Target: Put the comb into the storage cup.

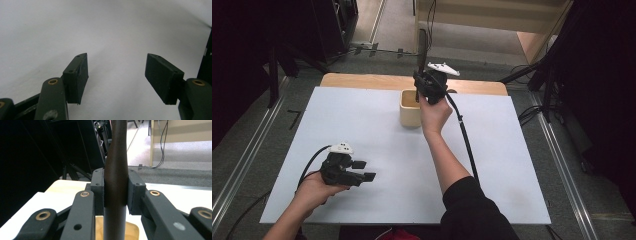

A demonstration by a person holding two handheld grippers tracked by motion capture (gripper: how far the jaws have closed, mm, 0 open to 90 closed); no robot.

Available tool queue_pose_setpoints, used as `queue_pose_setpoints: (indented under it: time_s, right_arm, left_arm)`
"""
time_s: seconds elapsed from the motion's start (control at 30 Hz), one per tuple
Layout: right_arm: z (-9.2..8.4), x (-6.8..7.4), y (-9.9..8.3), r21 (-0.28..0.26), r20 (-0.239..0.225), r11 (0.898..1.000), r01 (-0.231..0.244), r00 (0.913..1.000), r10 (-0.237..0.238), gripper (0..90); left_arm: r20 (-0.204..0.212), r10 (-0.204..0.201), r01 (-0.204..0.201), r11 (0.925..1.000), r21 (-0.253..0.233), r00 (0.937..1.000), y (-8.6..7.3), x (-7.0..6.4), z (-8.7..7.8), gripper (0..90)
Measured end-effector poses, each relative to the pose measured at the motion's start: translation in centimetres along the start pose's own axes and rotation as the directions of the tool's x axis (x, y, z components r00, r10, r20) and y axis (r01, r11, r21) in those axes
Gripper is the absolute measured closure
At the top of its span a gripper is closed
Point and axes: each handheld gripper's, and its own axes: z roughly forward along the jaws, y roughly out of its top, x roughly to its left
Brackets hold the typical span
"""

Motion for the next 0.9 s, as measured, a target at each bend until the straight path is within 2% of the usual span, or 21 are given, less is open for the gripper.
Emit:
queue_pose_setpoints:
  time_s: [0.13, 0.27, 0.67, 0.9]
  right_arm:
    - [0.1, 0.2, -0.2, -0.014, -0.002, 1.000, 0.008, 1.0000, -0.008, 69.9]
    - [0.4, 0.5, -0.6, -0.005, -0.005, 1.000, 0.012, 0.9999, -0.012, 69.8]
    - [0.5, 0.6, -1.8, -0.028, 0.017, 0.999, 0.018, 0.9997, -0.018, 69.8]
    - [0.8, 0.6, -2.5, -0.012, 0.016, 1.000, 0.017, 0.9997, -0.016, 69.8]
  left_arm:
    - [0.005, -0.006, 0.006, 1.0000, -0.003, 1.0000, 0.0, 0.1, 0.0, 36.4]
    - [0.004, -0.004, 0.004, 1.0000, -0.003, 1.0000, 0.0, 0.1, 0.0, 36.4]
    - [0.013, -0.003, 0.003, 1.0000, -0.003, 0.9999, 0.0, 0.0, 0.2, 36.4]
    - [0.017, 0.007, -0.007, 0.9999, -0.015, 0.9998, 0.0, 0.0, 0.0, 36.5]
